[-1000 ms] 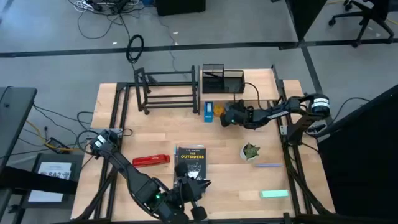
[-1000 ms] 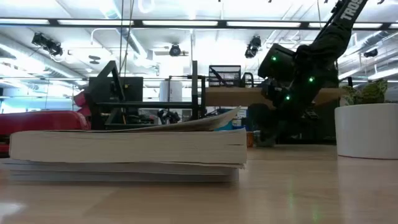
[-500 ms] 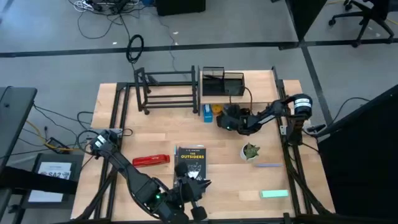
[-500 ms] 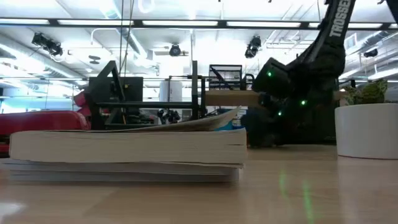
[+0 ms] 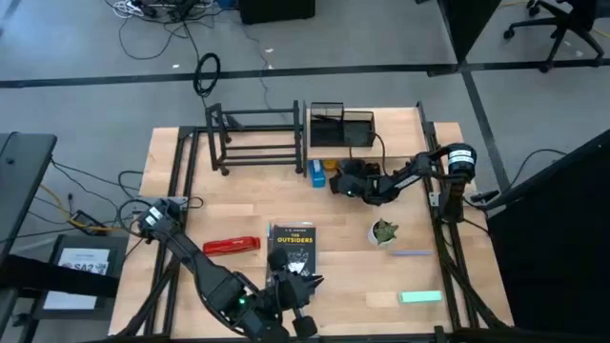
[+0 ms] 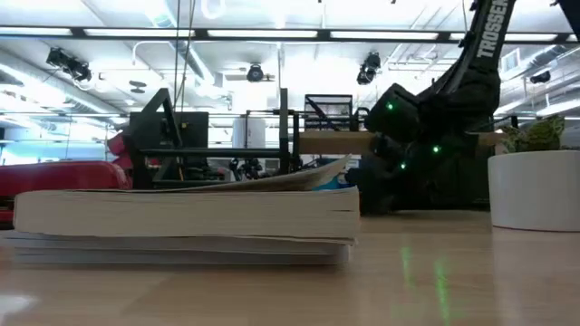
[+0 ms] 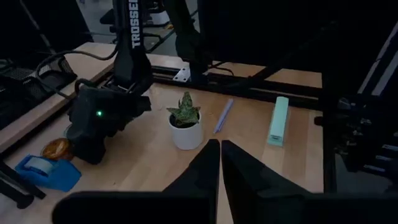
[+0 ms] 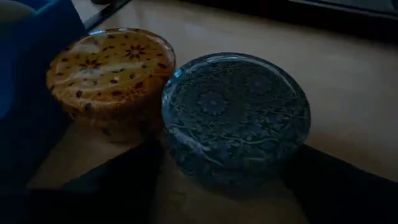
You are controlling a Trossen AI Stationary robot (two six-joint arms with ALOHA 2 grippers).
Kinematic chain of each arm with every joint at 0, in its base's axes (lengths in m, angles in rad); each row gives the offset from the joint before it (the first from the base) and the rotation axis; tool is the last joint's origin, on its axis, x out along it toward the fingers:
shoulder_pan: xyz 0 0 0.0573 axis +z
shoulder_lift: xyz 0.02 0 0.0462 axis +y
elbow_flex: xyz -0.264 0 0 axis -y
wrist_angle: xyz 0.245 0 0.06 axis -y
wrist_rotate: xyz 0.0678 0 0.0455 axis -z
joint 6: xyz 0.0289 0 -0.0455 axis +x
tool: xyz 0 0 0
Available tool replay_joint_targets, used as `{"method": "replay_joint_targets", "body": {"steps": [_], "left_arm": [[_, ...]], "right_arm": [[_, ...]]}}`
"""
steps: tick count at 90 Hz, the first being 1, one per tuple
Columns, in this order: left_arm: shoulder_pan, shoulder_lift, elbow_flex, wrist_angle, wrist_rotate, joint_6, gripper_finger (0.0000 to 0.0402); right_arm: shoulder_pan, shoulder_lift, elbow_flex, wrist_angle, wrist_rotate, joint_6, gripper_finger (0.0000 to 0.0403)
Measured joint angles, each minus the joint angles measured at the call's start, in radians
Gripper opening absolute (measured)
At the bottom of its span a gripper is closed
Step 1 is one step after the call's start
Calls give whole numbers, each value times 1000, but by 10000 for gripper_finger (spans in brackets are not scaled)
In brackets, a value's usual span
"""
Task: Stock shelves
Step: Remove the blue scented candle from under the shelf
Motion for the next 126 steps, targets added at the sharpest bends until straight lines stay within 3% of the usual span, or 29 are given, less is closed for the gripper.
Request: {"method": "replay_joint_targets", "body": {"steps": [20, 37, 54, 77, 89, 106, 126], "left_arm": [[0, 0, 0, 0, 0, 0, 0], [0, 0, 0, 1, 0, 0, 0], [0, 0, 0, 1, 0, 0, 0], [0, 0, 0, 1, 0, 23, 0], [0, 0, 0, 1, 0, 26, 0], [0, 0, 0, 1, 0, 26, 0], [0, 0, 0, 4, 0, 26, 0]], "right_arm": [[21, -3, 1, -3, -21, -50, 174], [40, -10, -1, -22, -16, -34, 156], [58, -10, -16, -24, 1, 86, 198], [23, -10, -24, 9, 0, 66, 325], [-6, -9, -23, 43, -28, 64, 370], [-27, 0, -25, 138, -51, 9, 380], [-47, 82, -17, 330, -115, -172, 369]]}}
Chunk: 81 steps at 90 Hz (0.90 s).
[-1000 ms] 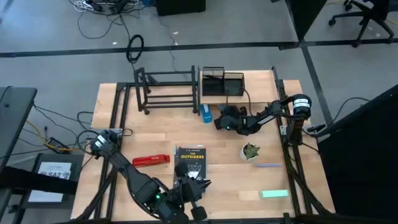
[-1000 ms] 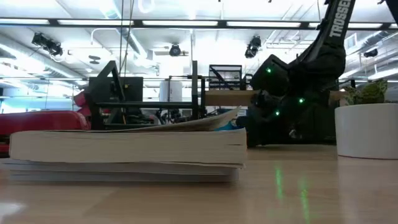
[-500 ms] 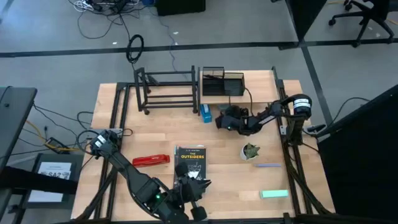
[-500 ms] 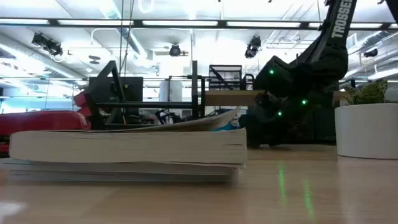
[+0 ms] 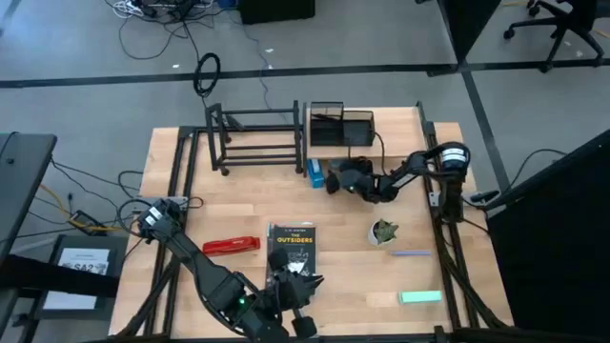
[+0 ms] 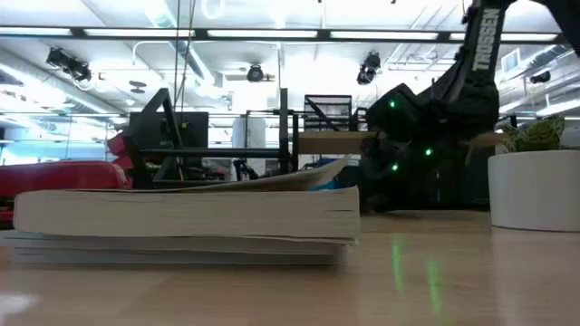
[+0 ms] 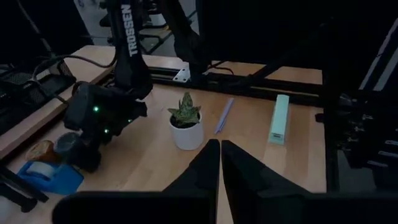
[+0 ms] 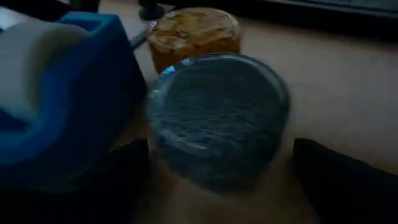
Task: Stock shelves
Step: Remove the blue scented candle from under the shelf
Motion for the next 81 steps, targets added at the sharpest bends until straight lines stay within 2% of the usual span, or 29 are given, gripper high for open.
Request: {"method": "replay_joint_targets", "body": {"steps": [23, 36, 58, 81], "left_arm": [[0, 0, 0, 0, 18, 0, 0], [0, 0, 0, 0, 18, 2, 0], [0, 0, 0, 0, 18, 3, 0], [0, 0, 0, 1, 18, 3, 0]], "right_arm": [[0, 15, 1, 38, -14, -133, 353], [-16, 16, 0, 88, -115, -244, 346], [-25, 14, 1, 103, -245, -343, 345], [-20, 13, 2, 106, -379, -380, 345]]}}
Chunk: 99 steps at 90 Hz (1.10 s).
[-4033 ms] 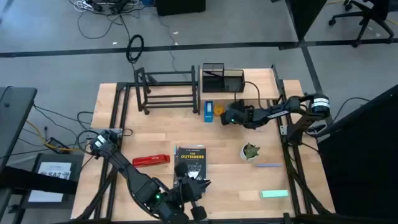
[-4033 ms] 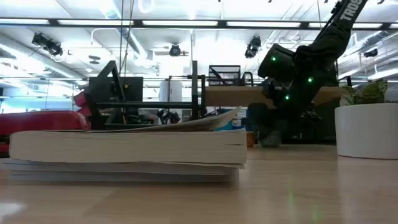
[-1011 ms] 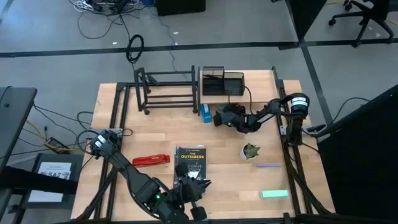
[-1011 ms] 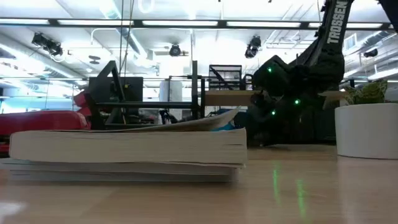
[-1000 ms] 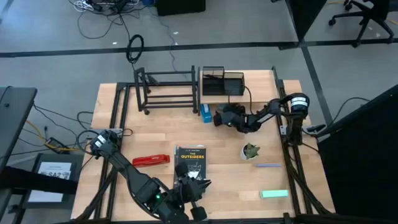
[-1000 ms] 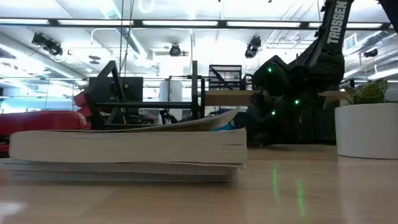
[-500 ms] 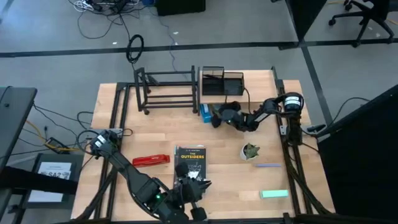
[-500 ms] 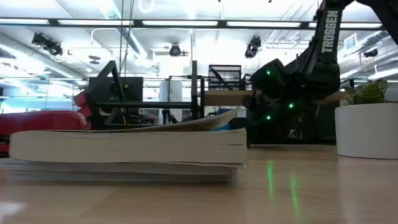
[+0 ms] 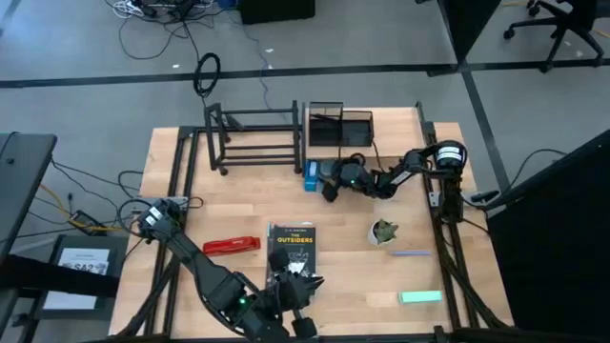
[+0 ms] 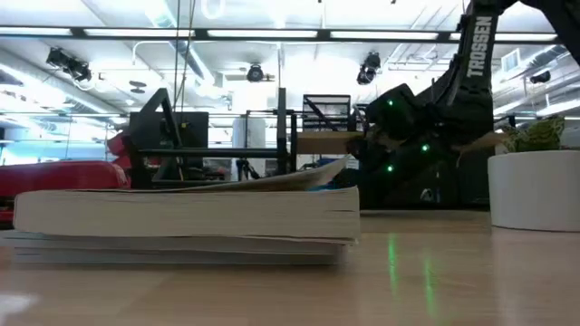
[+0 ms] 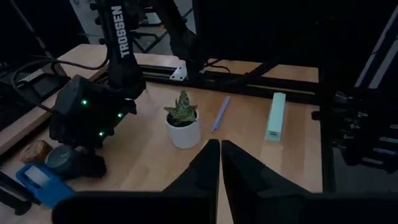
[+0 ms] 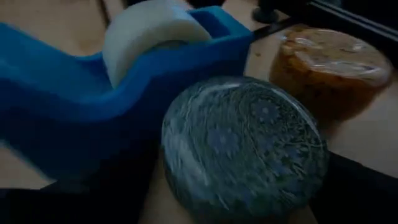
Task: Stock shelves
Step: Remove the blue scented candle from under the shelf
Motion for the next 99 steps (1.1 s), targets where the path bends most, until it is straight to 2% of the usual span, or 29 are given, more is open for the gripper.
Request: {"method": "replay_joint_targets", "body": {"steps": [16, 39, 48, 56, 60, 76, 84, 99], "left_arm": [[0, 0, 0, 0, 0, 0, 0], [0, 0, 0, 0, 0, 0, 0], [0, 0, 0, 0, 0, 0, 0], [0, 0, 0, 1, 0, -2, 0], [0, 0, 0, 2, 0, -2, 0], [0, 0, 0, 21, 1, 0, 0], [0, 0, 0, 24, 0, 1, 0], [0, 0, 0, 23, 1, 4, 0]], "right_arm": [[34, -6, -1, -13, -79, -3, 345], [112, -16, -17, -17, -72, 33, 343], [144, -19, -27, -20, -43, 68, 318], [183, -42, -37, -53, -10, 105, 273], [202, -66, -45, -77, -2, 119, 258], [303, -219, -72, -199, 4, 142, 258], [359, -317, -72, -285, 43, 166, 258], [550, -483, -50, -439, 44, 247, 258]]}}
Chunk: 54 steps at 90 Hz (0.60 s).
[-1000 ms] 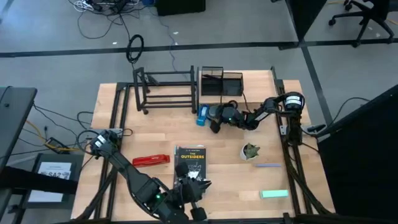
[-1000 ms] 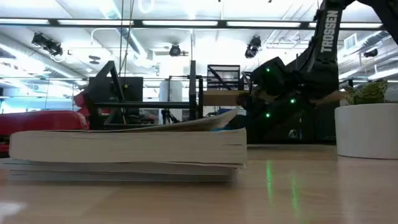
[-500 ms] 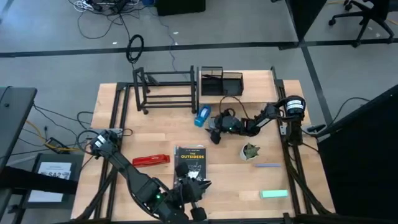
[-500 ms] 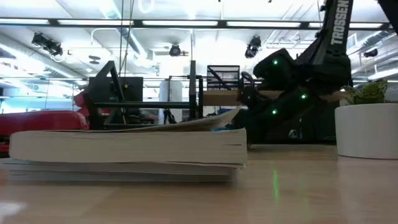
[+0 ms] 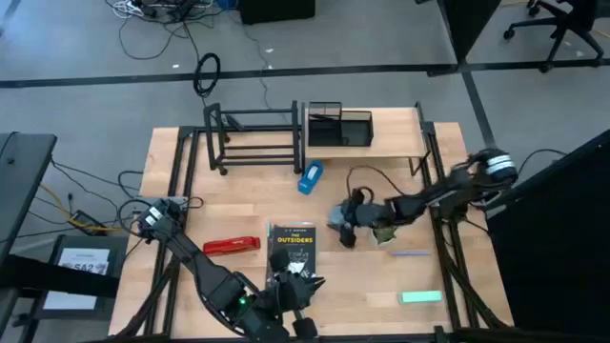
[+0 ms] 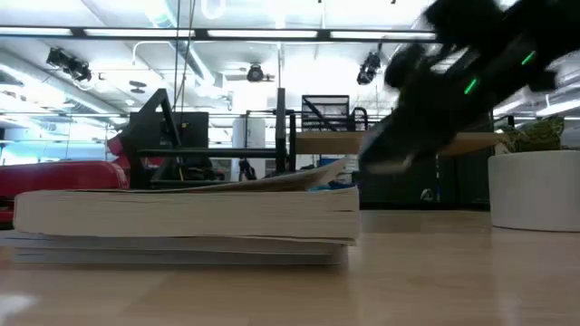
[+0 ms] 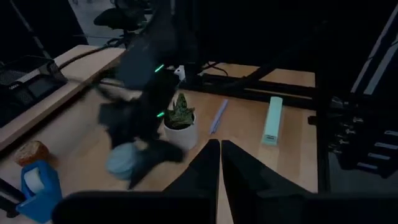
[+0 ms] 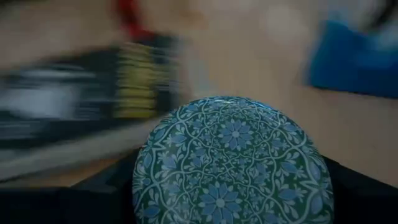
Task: Stock shelves
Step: Remove the blue scented candle from under the shelf
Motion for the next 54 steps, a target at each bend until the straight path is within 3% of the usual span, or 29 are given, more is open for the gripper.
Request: {"method": "replay_joint_targets", "body": {"steps": [21, 32, 54], "left_arm": [[-2, 0, 0, 0, 0, 19, 0], [-2, 0, 0, -1, 0, 19, 0], [-2, 0, 0, -1, -1, 19, 0]], "right_arm": [[375, -39, 125, -72, 80, 173, 258], [539, 6, 180, -234, 147, 293, 258], [730, 113, 192, -537, 329, 697, 258]]}}
